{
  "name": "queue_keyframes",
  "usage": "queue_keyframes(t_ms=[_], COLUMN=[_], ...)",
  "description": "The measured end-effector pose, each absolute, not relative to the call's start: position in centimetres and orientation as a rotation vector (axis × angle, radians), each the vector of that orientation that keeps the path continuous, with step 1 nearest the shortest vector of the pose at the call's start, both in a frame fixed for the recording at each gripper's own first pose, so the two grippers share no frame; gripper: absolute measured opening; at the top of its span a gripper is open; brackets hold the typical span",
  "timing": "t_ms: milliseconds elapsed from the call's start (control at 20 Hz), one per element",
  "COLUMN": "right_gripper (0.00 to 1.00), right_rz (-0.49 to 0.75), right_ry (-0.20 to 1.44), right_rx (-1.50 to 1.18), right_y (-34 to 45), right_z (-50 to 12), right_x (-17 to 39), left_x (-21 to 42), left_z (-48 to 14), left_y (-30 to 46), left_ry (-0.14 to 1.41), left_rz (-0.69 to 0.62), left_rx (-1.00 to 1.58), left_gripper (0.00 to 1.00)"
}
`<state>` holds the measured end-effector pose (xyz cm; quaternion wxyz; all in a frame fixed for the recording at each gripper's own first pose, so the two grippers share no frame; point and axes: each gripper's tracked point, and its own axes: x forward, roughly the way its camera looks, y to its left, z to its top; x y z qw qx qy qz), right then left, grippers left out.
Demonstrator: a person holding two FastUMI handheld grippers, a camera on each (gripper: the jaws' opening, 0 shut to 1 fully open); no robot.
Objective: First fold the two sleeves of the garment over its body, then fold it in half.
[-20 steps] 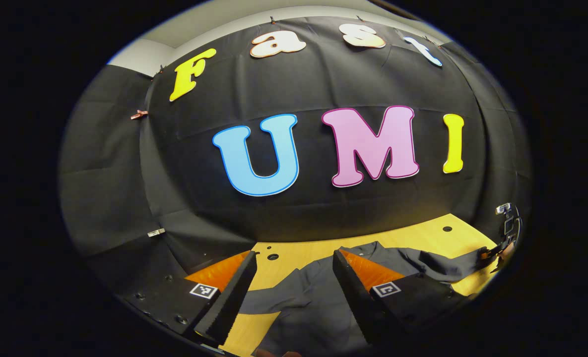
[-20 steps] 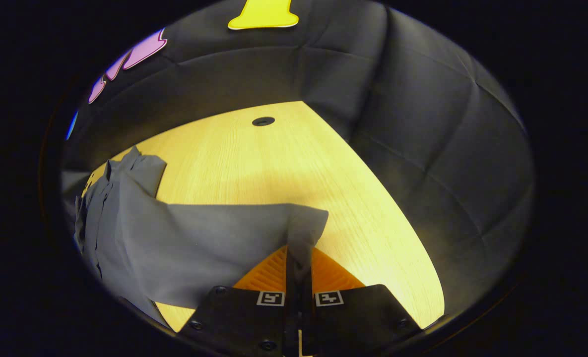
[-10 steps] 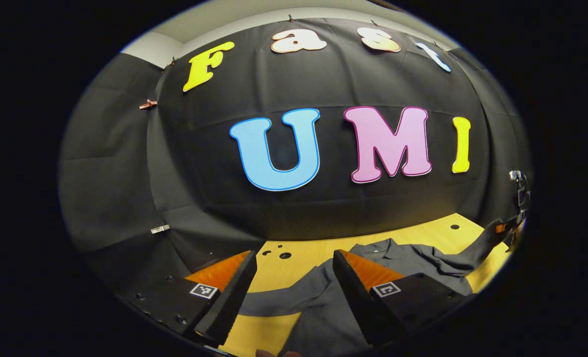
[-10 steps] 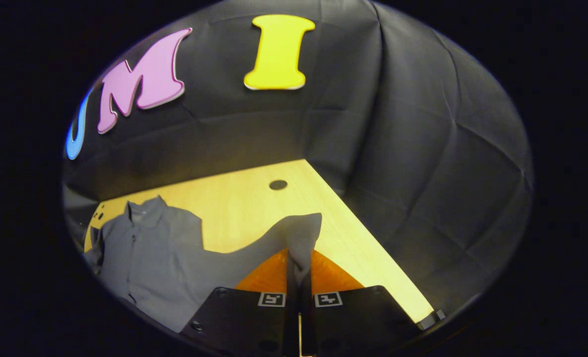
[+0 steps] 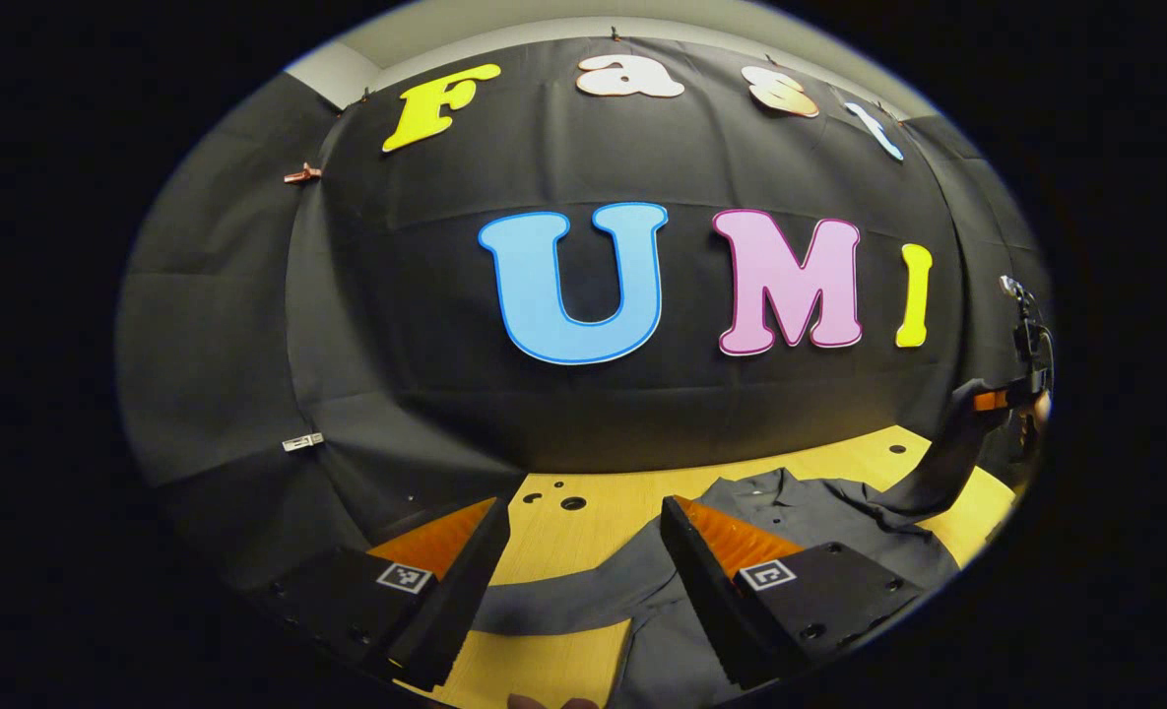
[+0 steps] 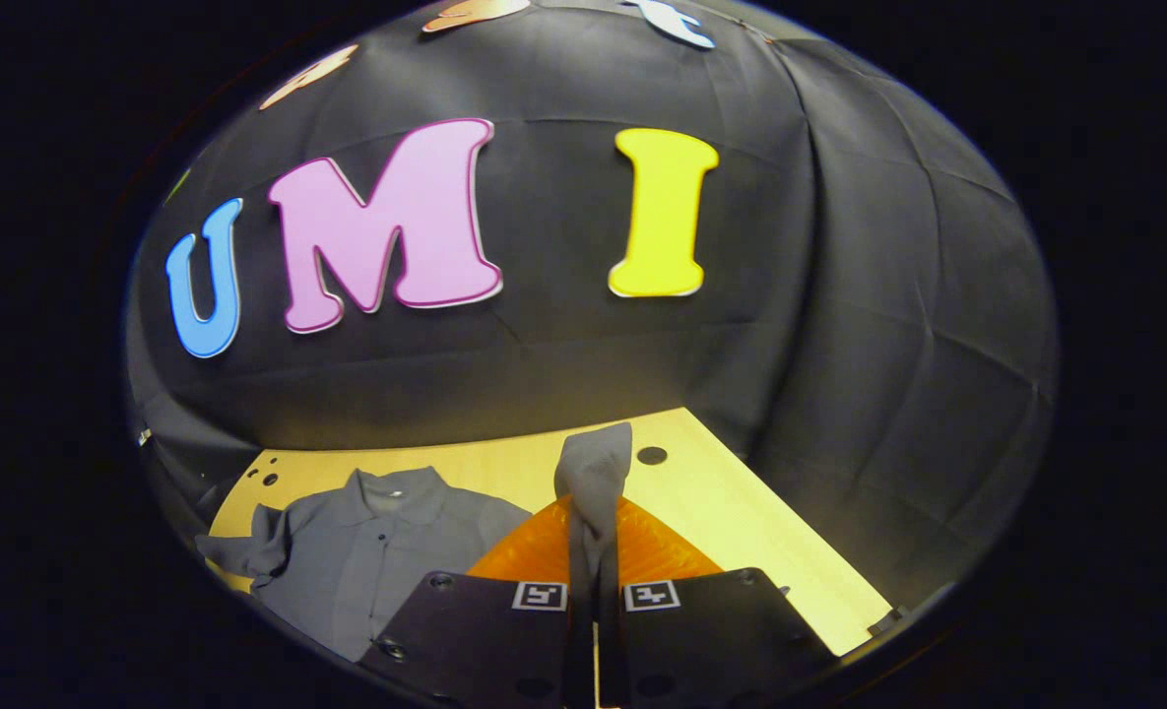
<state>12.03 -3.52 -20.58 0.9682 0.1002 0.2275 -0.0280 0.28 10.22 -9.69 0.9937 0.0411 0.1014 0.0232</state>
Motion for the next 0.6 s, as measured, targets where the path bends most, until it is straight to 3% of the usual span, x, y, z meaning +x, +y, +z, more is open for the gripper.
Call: queue_keyframes(t_ms=[600], right_gripper=[0.06], right_rz=[0.060], right_ry=[0.418], right_rx=[0.184], right_y=[9.6], right_z=[-16.4], right_x=[11.5], left_x=[1.8], left_z=[-14.0], left_y=[17.9], left_ry=[0.229], left_rz=[0.033], left_rx=[0.075], left_gripper=[0.97])
